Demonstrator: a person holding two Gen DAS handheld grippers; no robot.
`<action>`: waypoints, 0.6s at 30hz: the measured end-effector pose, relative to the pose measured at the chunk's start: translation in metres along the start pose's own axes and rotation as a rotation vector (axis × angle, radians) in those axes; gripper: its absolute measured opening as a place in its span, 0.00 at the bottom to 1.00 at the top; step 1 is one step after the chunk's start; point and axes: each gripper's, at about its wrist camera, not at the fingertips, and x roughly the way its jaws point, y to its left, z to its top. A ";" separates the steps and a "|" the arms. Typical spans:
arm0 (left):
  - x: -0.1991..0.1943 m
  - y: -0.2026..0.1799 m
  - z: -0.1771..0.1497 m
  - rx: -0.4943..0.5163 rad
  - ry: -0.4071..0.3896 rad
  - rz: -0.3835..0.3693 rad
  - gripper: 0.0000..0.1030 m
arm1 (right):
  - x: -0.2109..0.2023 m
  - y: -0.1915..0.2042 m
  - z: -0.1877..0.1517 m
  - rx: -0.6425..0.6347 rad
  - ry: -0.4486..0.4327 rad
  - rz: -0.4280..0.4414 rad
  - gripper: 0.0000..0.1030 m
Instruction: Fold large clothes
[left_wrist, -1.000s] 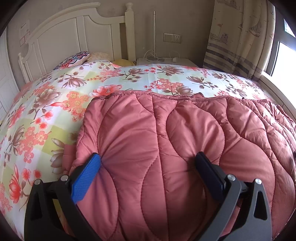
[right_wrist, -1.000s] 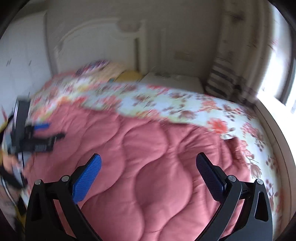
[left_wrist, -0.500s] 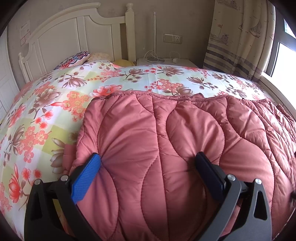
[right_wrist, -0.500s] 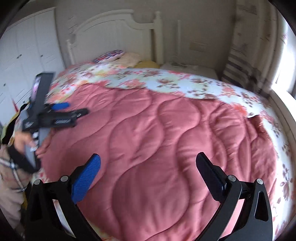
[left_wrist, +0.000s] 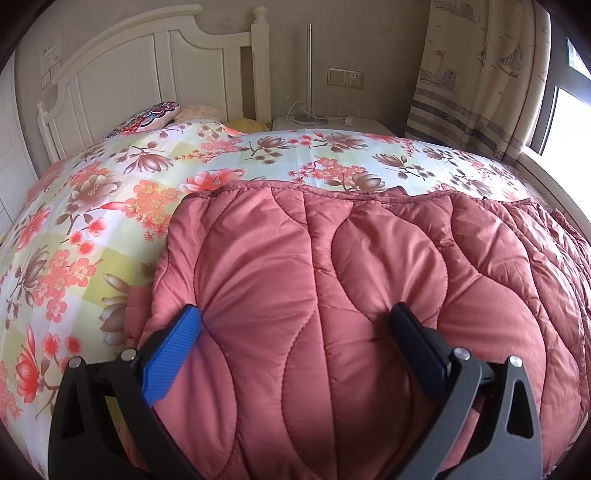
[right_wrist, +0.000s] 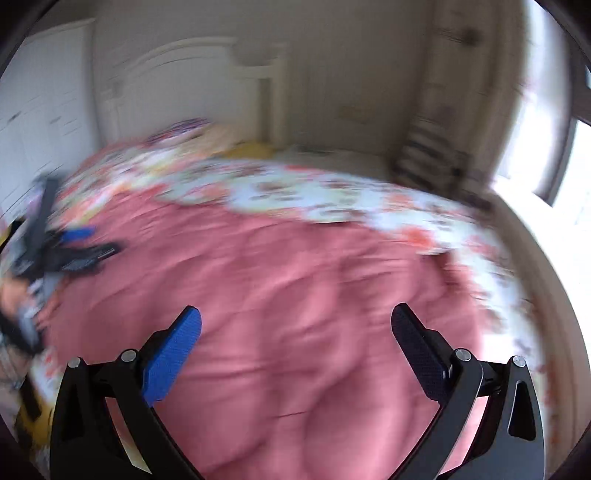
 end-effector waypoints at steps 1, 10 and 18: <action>0.000 0.000 0.000 0.000 0.000 0.000 0.98 | 0.008 -0.015 0.002 0.031 0.021 -0.034 0.96; 0.001 -0.001 -0.001 0.006 0.002 0.003 0.98 | 0.074 -0.094 -0.023 0.271 0.180 0.042 0.96; -0.041 -0.024 0.042 -0.074 -0.015 -0.051 0.98 | 0.074 -0.088 -0.021 0.271 0.173 0.040 0.96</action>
